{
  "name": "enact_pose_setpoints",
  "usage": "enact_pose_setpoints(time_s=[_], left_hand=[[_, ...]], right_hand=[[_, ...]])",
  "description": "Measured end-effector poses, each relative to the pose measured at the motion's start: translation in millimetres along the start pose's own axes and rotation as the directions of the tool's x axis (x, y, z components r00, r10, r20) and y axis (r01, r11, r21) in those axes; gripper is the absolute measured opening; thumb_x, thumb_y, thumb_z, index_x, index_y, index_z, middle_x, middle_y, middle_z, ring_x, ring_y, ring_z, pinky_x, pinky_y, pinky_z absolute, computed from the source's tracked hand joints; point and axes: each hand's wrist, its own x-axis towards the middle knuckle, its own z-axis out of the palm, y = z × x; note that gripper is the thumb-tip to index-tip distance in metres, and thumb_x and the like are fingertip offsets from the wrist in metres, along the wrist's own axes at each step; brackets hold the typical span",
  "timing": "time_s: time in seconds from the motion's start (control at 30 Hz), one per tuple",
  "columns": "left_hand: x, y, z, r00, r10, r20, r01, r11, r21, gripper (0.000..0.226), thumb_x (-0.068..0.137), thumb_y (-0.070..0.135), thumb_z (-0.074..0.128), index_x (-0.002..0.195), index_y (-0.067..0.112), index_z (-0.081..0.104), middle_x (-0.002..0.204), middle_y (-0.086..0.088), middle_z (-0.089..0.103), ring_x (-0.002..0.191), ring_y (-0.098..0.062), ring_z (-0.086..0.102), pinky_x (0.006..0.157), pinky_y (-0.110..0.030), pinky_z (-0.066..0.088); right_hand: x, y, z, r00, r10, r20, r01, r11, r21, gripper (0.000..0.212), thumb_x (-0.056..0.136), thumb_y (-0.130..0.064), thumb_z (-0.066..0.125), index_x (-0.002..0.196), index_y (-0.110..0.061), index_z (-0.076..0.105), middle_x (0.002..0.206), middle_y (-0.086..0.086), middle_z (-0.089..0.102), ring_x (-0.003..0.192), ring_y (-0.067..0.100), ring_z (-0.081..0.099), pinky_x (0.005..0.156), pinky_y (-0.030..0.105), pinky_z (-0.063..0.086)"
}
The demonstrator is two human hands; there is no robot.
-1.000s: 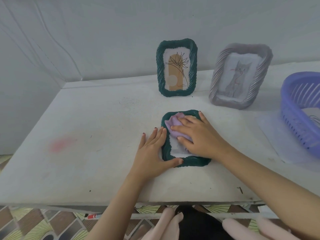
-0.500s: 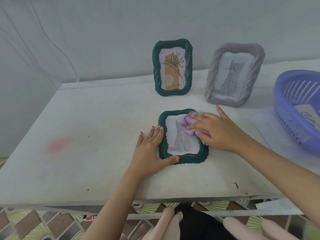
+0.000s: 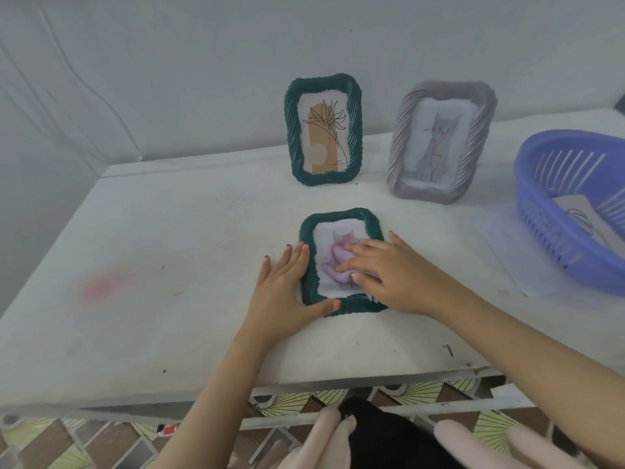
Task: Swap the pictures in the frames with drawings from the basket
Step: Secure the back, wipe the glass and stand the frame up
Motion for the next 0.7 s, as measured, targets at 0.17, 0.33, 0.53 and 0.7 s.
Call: enact_pose_setpoints(time_s=[0.17,0.33,0.53,0.7], left_hand=[[-2,1,-2,1.000,-0.003,0.013,0.003,1.000,-0.008,0.106,0.062,0.081,0.036,0.148,0.028,0.003,0.156,0.014,0.003,0.142,-0.001,-0.004,0.117,-0.032,-0.010],[-2,2,-2,1.000,-0.005,0.012,0.005,1.000,0.003,0.106,0.062,0.081,0.033,0.148,0.028,0.001,0.156,0.013,0.003,0.143,-0.003,-0.004,0.117,-0.034,-0.008],[-4,9,0,0.998,-0.056,0.015,0.057,0.996,-0.062,0.106,0.064,0.078,0.039,0.148,0.027,-0.001,0.157,0.004,-0.001,0.143,-0.009,-0.009,0.114,-0.031,-0.013],[1,14,0,0.997,-0.071,0.031,0.075,0.979,-0.188,0.097,0.068,0.058,0.056,0.147,0.028,0.009,0.157,0.000,0.009,0.145,-0.014,-0.003,0.114,-0.037,-0.012]], right_hand=[[-33,23,2,0.954,0.240,-0.181,-0.231,0.970,0.071,0.038,0.098,-0.035,0.026,0.130,-0.035,0.048,0.151,-0.006,0.031,0.139,0.017,0.026,0.115,0.043,0.007],[-44,47,8,0.822,0.475,-0.313,-0.509,0.860,-0.032,0.054,0.091,-0.040,0.017,0.134,-0.025,0.045,0.147,0.007,0.038,0.136,0.030,0.033,0.112,0.055,0.011],[-43,17,15,0.837,0.424,-0.346,-0.462,0.886,-0.033,0.058,0.088,-0.044,0.023,0.136,-0.017,0.043,0.133,0.009,0.054,0.126,0.028,0.043,0.110,0.047,0.016],[-26,-14,23,0.811,0.497,-0.309,-0.469,0.868,0.165,0.058,0.088,-0.040,0.032,0.138,-0.014,0.038,0.120,0.008,0.061,0.121,0.029,0.045,0.109,0.047,0.022]])
